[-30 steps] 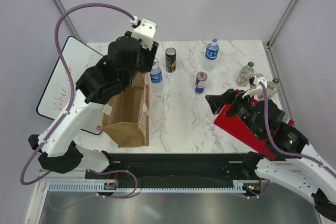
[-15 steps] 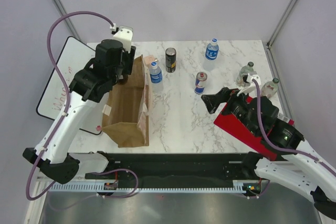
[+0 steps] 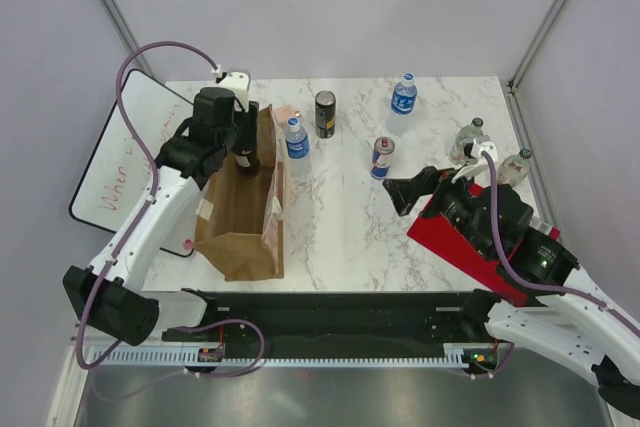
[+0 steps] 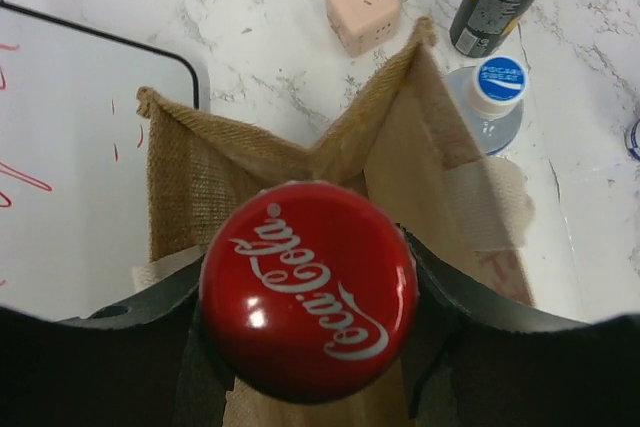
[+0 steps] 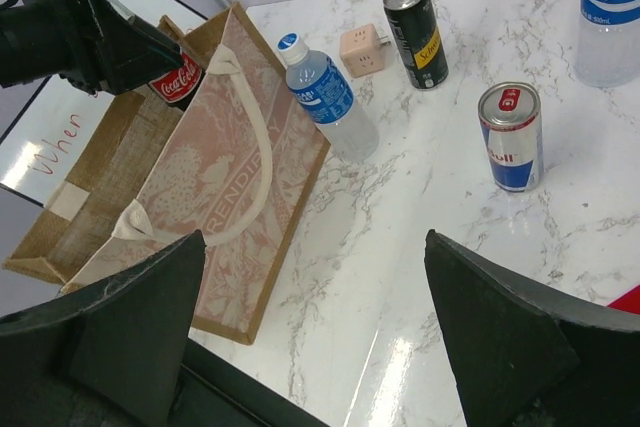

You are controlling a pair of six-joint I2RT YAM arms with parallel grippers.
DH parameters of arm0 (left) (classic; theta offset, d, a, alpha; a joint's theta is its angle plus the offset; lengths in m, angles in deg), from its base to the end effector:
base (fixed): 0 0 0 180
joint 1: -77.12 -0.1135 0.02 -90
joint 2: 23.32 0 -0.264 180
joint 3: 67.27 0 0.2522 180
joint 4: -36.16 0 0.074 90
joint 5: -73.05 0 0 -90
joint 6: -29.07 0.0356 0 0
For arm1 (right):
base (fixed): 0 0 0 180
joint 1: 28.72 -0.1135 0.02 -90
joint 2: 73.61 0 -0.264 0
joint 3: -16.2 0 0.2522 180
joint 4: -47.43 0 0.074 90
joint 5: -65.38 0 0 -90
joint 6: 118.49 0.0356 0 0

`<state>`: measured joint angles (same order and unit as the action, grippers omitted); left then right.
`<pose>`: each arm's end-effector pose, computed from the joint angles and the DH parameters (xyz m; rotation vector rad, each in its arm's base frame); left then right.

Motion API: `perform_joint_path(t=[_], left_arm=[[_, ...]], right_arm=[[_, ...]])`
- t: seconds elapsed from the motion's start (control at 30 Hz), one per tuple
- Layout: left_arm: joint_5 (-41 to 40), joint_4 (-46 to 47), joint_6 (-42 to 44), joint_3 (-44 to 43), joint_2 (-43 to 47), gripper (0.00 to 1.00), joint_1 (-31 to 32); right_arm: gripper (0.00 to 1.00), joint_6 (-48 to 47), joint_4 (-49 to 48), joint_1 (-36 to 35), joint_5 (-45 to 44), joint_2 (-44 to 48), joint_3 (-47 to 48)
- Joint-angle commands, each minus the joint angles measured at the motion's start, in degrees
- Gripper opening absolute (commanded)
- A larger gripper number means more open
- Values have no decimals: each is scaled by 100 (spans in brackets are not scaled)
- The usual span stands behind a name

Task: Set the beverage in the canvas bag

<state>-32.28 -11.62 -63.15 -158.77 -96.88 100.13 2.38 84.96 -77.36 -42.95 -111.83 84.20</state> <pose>0.2607 -0.1005 0.3905 0.2143 2.0602 0.0100 0.0998 0.0964 0.3876 -0.0266 1.7582 0.7563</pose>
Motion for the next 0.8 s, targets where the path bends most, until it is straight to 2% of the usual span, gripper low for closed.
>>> perform_joint_path(t=[0.0, 0.43, 0.77], left_arm=[[558, 1380, -525, 38, 201, 2, -534], [1014, 2522, -235, 883, 158, 2, -648], [997, 2769, -174, 1173, -141, 2, -657]], right_arm=[[98, -160, -224, -14, -92, -177, 78], [98, -222, -496, -22, -110, -503, 17], [98, -380, -505, -22, -127, -705, 157]])
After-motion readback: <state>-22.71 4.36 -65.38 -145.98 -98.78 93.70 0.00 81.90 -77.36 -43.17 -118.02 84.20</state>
